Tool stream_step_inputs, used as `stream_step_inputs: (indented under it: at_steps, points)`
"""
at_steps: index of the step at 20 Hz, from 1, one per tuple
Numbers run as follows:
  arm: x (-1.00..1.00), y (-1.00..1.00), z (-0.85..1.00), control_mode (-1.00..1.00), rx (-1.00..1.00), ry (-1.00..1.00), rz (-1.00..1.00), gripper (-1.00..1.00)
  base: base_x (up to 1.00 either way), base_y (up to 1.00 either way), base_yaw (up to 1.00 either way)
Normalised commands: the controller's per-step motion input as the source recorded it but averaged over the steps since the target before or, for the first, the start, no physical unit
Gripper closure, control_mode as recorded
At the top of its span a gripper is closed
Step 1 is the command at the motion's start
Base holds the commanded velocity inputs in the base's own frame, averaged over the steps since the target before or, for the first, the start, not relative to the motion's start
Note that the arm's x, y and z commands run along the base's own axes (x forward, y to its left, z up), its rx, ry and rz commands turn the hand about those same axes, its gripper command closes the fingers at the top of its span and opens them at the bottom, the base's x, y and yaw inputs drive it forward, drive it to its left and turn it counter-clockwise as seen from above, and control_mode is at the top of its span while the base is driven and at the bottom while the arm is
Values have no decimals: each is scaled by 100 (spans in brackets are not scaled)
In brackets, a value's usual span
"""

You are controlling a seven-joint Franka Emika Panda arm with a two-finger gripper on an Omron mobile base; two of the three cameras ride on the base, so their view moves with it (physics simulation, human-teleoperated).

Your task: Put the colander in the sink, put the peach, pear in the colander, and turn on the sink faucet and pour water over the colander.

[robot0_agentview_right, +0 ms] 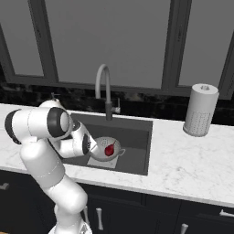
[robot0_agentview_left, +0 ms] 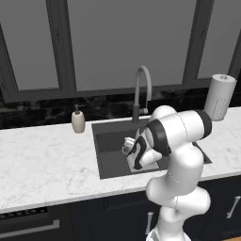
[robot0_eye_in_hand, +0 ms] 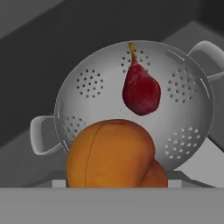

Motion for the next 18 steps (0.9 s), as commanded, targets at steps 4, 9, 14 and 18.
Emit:
stream_step_inputs:
  at_steps: [4,9,14,18]
  points:
    - [2,-1,-16,-100,0,0,0,100,0,0,0]
    - [0,0,-18,-100,0,0,0,100,0,0,0]
    - [0,0,-12,-100,0,0,0,100,0,0,0]
    - [0,0,-9,-100,0,0,0,-100,0,0,0]
